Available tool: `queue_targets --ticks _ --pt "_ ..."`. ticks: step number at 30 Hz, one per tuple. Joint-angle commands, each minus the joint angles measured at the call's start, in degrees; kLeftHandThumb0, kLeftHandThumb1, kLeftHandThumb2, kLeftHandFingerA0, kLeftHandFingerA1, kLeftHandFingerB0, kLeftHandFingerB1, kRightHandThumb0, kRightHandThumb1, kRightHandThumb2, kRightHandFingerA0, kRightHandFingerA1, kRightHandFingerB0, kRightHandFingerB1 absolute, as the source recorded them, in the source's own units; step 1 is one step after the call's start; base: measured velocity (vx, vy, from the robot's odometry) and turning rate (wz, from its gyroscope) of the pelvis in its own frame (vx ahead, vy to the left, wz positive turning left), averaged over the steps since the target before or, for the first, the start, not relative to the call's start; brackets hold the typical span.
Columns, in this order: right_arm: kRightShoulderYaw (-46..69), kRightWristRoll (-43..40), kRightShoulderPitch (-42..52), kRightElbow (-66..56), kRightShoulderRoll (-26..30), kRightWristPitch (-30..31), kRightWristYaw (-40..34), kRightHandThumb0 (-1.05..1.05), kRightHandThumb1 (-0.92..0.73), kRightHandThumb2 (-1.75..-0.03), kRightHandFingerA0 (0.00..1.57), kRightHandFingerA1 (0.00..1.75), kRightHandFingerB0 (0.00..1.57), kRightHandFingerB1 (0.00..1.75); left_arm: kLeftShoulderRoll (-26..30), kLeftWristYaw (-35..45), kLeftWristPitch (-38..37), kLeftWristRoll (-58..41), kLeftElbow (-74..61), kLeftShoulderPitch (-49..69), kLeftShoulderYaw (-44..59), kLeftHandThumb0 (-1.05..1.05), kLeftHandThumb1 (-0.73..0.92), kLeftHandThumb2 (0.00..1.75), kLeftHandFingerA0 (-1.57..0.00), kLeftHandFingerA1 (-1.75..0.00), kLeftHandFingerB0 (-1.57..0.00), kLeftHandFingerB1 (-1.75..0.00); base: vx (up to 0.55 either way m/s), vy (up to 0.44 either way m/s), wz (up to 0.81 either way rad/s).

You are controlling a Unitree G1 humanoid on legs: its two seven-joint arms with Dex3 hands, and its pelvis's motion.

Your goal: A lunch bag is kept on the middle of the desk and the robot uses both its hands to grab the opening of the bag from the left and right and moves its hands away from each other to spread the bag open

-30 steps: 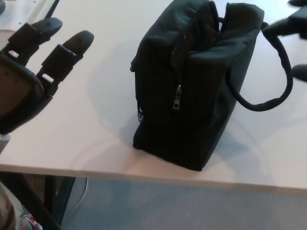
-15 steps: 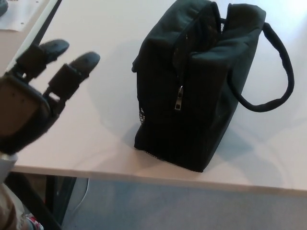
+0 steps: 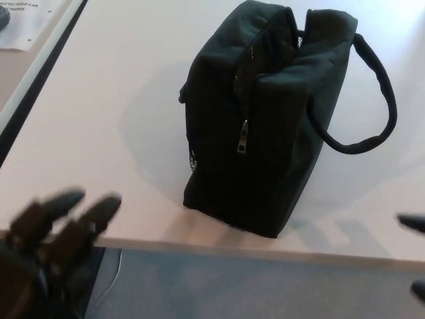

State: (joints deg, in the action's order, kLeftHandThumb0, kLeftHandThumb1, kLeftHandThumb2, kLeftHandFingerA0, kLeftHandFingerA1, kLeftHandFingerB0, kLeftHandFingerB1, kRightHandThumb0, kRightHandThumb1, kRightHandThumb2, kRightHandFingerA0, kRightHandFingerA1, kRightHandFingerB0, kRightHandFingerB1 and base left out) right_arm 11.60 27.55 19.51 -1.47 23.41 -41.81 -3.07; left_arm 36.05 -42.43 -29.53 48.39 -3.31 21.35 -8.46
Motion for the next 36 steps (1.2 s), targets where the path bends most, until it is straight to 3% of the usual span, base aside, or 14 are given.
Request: queue_targets --ticks 1,2,8,9,17,18,28,29,30,32,33,34,35,36 --pt "-15.47 9.64 13.3 5.94 -9.6 1.1 -2.71 -0.58 -0.73 -0.62 0.31 0.33 0.27 0.29 3.81 12.61 -7.82 -42.33 -14.14 36.26 -1.84 -0.34 0.78 0.65 -0.16 -0.33 -0.11 -0.24 0.0 0.0 0.0" --pt "-19.1 12.36 12.67 7.27 -11.33 2.32 -3.05 -0.62 -0.8 -0.64 0.22 0.32 0.22 0.29 3.44 13.82 -8.78 -42.3 -10.39 34.78 -1.91 -0.46 0.76 0.77 -0.13 -0.37 -0.11 -0.34 0.0 0.0 0.0" --pt "-23.91 4.92 7.13 13.53 -13.25 9.04 7.48 -0.63 -0.83 -0.65 0.26 0.36 0.19 0.28 -0.44 23.92 -4.48 -45.28 -0.13 26.62 -4.02 -0.53 0.89 0.67 -0.2 -0.32 -0.17 -0.3 0.0 0.0 0.0" --pt "-23.73 2.74 6.44 13.98 -13.23 10.74 9.51 -0.66 -0.68 -0.97 0.18 0.49 0.08 0.42 -0.94 25.15 -4.84 -44.93 2.42 24.75 -4.25 -0.57 0.91 0.67 -0.22 -0.33 -0.18 -0.3 0.0 0.0 0.0" --pt "-24.42 0.29 5.4 14.35 -11.88 11.14 11.12 -0.64 -0.68 -0.94 0.18 0.47 0.1 0.42 0.75 28.81 -7.5 -44.4 6.48 20.24 -3.28 -0.61 0.88 0.66 -0.25 -0.34 -0.18 -0.28 0.0 0.0 0.0" --pt "-24.61 0.12 5.57 13.76 -11.58 11.53 11.56 -0.66 -0.67 -0.95 0.18 0.47 0.12 0.42 0.89 29.35 -7.33 -44.9 6.44 19.86 -2.9 -0.66 0.71 0.95 -0.21 -0.46 -0.14 -0.41 0.0 0.0 0.0" --pt "-25.89 -1.32 5.15 12.42 -10.41 12.59 12.45 -0.64 -0.68 -0.94 0.17 0.47 0.12 0.42 0.89 33.64 -9.5 -48.12 9.27 17.32 -1.47 -0.67 0.71 0.98 -0.26 -0.48 -0.13 -0.42 0.0 0.0 0.0" --pt "-25.95 -1.54 5.11 12.64 -10.42 12.23 12.27 -0.59 -0.85 -0.64 0.27 0.36 0.19 0.29 0.91 33.79 -9.46 -48.06 9.13 17.38 -1.39 -0.67 0.71 0.98 -0.27 -0.48 -0.13 -0.42 0.0 0.0 0.0" --pt "-26.01 -1.63 4.89 12.55 -10.22 12.28 12.44 -0.59 -0.85 -0.63 0.29 0.37 0.2 0.29 0.71 34.06 -9.73 -48.27 9.29 17.33 -1.41 -0.67 0.71 0.98 -0.28 -0.49 -0.14 -0.42 0.0 0.0 0.0" --pt "-26.19 -1.98 4.51 12.18 -9.83 13.07 13.22 -0.6 -0.85 -0.64 0.3 0.37 0.2 0.29 0.4 34.69 -10.56 -48.82 9.66 17.35 -1.44 -0.67 0.71 0.98 -0.28 -0.49 -0.13 -0.42 0.0 0.0 0.0" --pt "-26.29 -2.48 4.42 12.31 -9.87 13.16 13.48 -0.63 -0.68 -0.93 0.24 0.49 0.18 0.44 0.41 34.98 -10.6 -49.03 9.48 17.59 -1.38 -0.66 0.71 0.98 -0.29 -0.49 -0.13 -0.42 0.0 0.0 0.0" --pt "-26.39 -3.05 4.31 12.49 -9.94 13.18 13.74 -0.63 -0.68 -0.93 0.24 0.49 0.18 0.44 0.44 35.28 -10.59 -49.24 9.25 17.87 -1.32 -0.66 0.71 0.98 -0.29 -0.49 -0.13 -0.42 0.0 0.0 0.0" --pt "-26.45 -2.82 4.27 12.46 -9.96 13.3 13.52 -0.6 -0.83 -0.65 0.32 0.39 0.25 0.32 0.42 35.21 -10.32 -48.86 8.97 18.1 -1.1 -0.67 0.71 0.99 -0.3 -0.5 -0.15 -0.42 0.0 0.0 0.0" --pt "-26.52 -2.18 4.14 12.62 -9.87 12.88 12.83 -0.59 -0.84 -0.65 0.38 0.41 0.31 0.34 0.4 35.35 -10.24 -48.73 8.72 18.18 -0.92 -0.67 0.71 0.98 -0.31 -0.5 -0.19 -0.43 0.0 0.0 0.0"
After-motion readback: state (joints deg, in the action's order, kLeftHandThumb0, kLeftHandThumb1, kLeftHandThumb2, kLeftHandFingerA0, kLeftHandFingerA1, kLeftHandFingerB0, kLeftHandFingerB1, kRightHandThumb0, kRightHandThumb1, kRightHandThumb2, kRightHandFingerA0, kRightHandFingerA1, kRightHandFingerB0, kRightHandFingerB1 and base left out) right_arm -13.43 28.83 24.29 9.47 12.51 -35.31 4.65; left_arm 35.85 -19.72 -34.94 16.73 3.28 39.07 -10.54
